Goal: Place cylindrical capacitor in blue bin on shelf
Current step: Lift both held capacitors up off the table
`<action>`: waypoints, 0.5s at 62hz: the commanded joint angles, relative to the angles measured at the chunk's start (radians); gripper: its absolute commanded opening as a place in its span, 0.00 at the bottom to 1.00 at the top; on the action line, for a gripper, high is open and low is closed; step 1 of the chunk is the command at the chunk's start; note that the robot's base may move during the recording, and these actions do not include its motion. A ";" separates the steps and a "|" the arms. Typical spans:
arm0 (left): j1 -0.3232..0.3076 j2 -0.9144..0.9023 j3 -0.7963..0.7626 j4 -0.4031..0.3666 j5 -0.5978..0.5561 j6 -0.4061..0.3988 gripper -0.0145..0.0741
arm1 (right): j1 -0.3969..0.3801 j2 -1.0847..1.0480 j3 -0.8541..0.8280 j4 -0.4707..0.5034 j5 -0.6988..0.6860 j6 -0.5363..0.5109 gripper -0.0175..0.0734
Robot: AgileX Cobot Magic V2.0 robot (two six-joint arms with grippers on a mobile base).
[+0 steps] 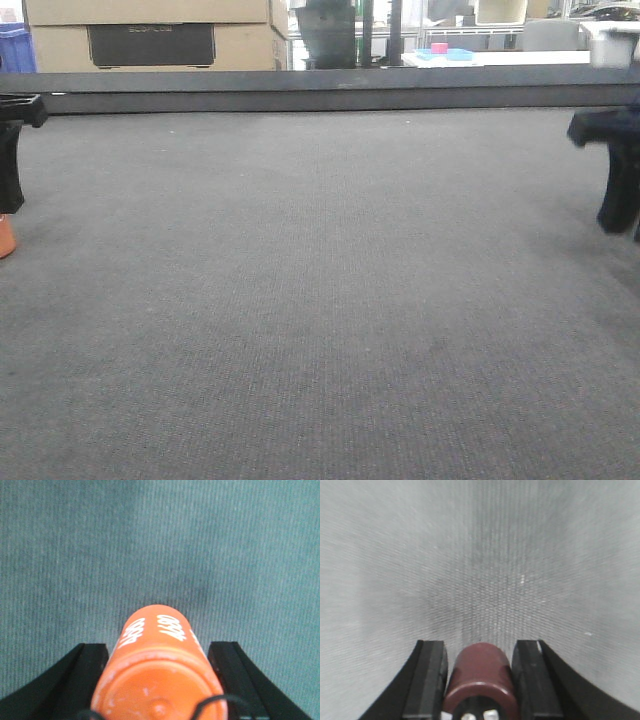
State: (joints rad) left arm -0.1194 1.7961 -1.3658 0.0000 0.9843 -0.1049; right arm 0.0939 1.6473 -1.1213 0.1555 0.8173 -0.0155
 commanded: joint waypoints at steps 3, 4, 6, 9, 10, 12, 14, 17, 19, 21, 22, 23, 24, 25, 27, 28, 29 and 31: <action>-0.003 -0.038 -0.006 -0.066 0.015 0.118 0.04 | -0.001 -0.079 -0.004 -0.023 -0.035 -0.002 0.01; -0.003 -0.044 -0.006 -0.075 0.011 0.135 0.04 | -0.001 -0.087 -0.002 -0.029 -0.042 -0.002 0.01; -0.003 -0.057 -0.006 -0.095 0.000 0.165 0.04 | -0.001 -0.103 0.005 -0.046 -0.059 -0.002 0.01; -0.003 -0.075 -0.006 -0.110 -0.016 0.195 0.04 | -0.001 -0.129 0.020 -0.062 -0.092 -0.002 0.01; -0.003 -0.086 -0.003 -0.116 -0.021 0.197 0.04 | -0.001 -0.136 0.026 -0.065 -0.101 -0.002 0.01; -0.003 -0.100 0.001 -0.123 -0.036 0.197 0.04 | -0.001 -0.154 0.041 -0.065 -0.123 -0.002 0.01; -0.003 -0.121 0.008 -0.133 -0.052 0.197 0.04 | -0.001 -0.168 0.055 -0.065 -0.142 -0.002 0.01; -0.006 -0.151 0.031 -0.148 -0.090 0.197 0.04 | -0.001 -0.192 0.086 -0.065 -0.178 -0.002 0.01; -0.009 -0.174 0.051 -0.156 -0.135 0.197 0.04 | -0.001 -0.213 0.106 -0.065 -0.215 -0.002 0.01; -0.016 -0.206 0.075 -0.165 -0.179 0.197 0.04 | -0.001 -0.230 0.126 -0.065 -0.246 -0.002 0.01; -0.021 -0.219 0.088 -0.168 -0.203 0.197 0.04 | -0.001 -0.235 0.136 -0.065 -0.254 -0.002 0.01; -0.025 -0.233 0.103 -0.172 -0.227 0.197 0.04 | -0.001 -0.250 0.145 -0.065 -0.276 -0.002 0.01; -0.032 -0.254 0.126 -0.173 -0.264 0.197 0.04 | -0.001 -0.265 0.160 -0.065 -0.299 -0.002 0.01; -0.036 -0.268 0.141 -0.173 -0.287 0.197 0.04 | -0.001 -0.275 0.175 -0.065 -0.315 -0.002 0.01; -0.047 -0.295 0.180 -0.173 -0.343 0.190 0.04 | -0.001 -0.301 0.193 -0.065 -0.351 -0.002 0.01; -0.055 -0.309 0.196 -0.173 -0.365 0.188 0.04 | -0.001 -0.311 0.202 -0.065 -0.366 -0.002 0.01; -0.060 -0.322 0.212 -0.173 -0.389 0.182 0.04 | -0.001 -0.321 0.210 -0.065 -0.381 -0.002 0.01; -0.073 -0.356 0.250 -0.173 -0.438 0.173 0.04 | -0.001 -0.342 0.225 -0.065 -0.408 -0.002 0.01</action>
State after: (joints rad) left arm -0.1602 1.5180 -1.1952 -0.1534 0.6808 0.0827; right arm 0.0939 1.3623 -0.9283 0.1049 0.5194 -0.0155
